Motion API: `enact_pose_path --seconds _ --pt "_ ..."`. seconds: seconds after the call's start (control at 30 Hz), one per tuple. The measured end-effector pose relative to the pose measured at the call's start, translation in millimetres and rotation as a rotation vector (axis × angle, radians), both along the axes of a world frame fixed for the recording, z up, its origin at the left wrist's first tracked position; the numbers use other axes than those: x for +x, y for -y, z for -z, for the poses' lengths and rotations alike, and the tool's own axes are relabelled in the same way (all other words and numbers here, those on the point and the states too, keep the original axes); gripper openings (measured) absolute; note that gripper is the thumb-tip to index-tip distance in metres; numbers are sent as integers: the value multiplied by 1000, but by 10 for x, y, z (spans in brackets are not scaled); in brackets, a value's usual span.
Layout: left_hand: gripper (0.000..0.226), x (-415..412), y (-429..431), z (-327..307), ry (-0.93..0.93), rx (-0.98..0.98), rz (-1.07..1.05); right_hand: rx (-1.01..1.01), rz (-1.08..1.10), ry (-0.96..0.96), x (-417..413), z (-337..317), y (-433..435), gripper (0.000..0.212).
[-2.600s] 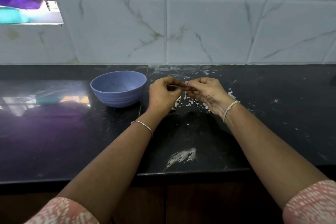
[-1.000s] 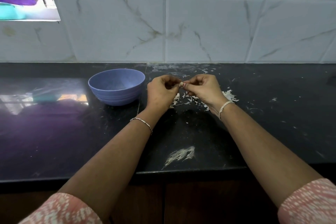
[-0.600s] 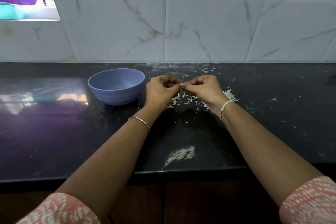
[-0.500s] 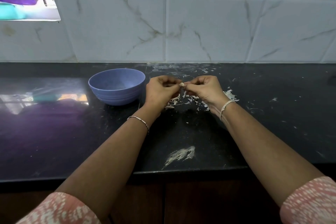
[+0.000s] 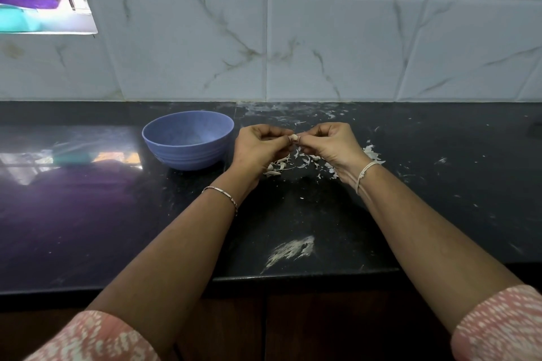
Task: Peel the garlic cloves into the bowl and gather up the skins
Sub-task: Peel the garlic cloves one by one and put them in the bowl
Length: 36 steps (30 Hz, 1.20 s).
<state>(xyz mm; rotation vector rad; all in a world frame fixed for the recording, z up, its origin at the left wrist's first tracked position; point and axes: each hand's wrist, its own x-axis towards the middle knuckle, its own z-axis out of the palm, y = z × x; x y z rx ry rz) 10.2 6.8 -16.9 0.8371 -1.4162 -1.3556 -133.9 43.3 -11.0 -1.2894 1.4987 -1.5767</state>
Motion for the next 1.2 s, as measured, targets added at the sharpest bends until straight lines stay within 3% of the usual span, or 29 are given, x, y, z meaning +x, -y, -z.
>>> enact_pose_path --seconds 0.33,0.67,0.9,1.03,1.2 --pt "6 -23 -36 -32 -62 67 -27 2 15 70 20 -19 -5 20" --pt "7 -45 -35 -17 -32 69 -24 -30 64 -45 23 -8 -7 15" --pt "16 -41 -21 -14 -42 95 4 -141 115 -379 -4 20 38 12" --pt "14 -46 -34 -31 -66 101 -1 -197 178 -468 -9 -8 43 14" --pt "11 -53 -12 -17 -65 96 12 -121 262 -745 -181 20 59 10"
